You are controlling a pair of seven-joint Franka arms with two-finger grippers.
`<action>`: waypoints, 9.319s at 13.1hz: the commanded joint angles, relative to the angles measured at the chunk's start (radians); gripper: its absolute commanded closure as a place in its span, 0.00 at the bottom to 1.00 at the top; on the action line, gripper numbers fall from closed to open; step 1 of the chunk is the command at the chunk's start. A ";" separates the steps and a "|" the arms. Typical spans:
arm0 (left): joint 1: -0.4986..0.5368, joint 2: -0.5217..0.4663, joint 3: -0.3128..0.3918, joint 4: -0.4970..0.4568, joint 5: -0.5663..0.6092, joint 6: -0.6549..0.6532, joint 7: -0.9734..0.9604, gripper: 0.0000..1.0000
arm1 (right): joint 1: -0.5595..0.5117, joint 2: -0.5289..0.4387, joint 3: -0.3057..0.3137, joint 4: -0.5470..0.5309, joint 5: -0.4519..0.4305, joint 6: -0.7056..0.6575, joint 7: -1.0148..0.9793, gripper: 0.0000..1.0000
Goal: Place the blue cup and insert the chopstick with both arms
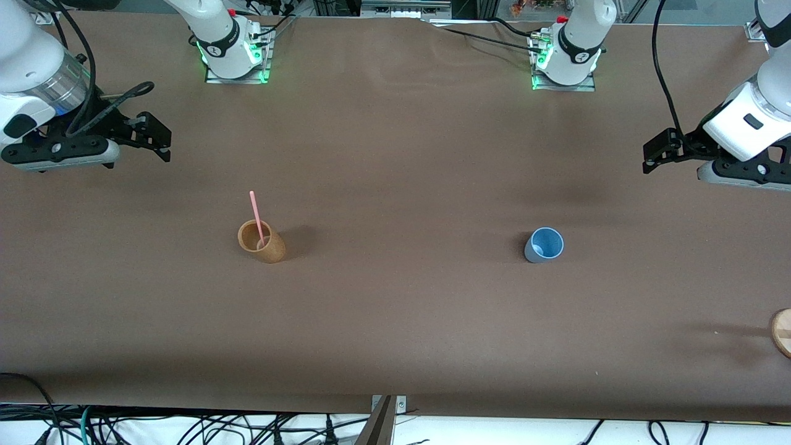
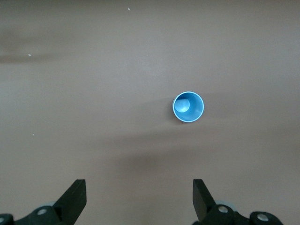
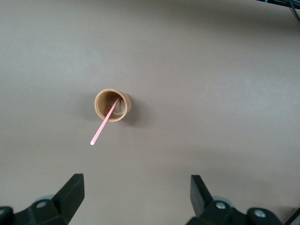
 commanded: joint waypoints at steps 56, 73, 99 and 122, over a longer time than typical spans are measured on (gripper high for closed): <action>-0.055 0.341 -0.017 -0.181 -0.041 0.504 0.012 0.00 | 0.044 0.170 -0.008 -0.034 0.132 0.056 -0.009 0.00; -0.092 0.464 -0.096 -0.250 -0.041 0.691 -0.019 1.00 | 0.199 0.454 -0.126 -0.072 0.149 0.262 0.272 0.05; -0.296 0.258 -0.270 0.022 -0.020 0.131 -0.673 0.00 | 0.199 0.313 -0.112 -0.015 0.178 0.048 0.272 1.00; -0.004 -0.112 -0.004 -0.148 -0.018 0.026 0.004 0.00 | 0.501 0.464 0.023 0.129 0.467 0.153 1.062 1.00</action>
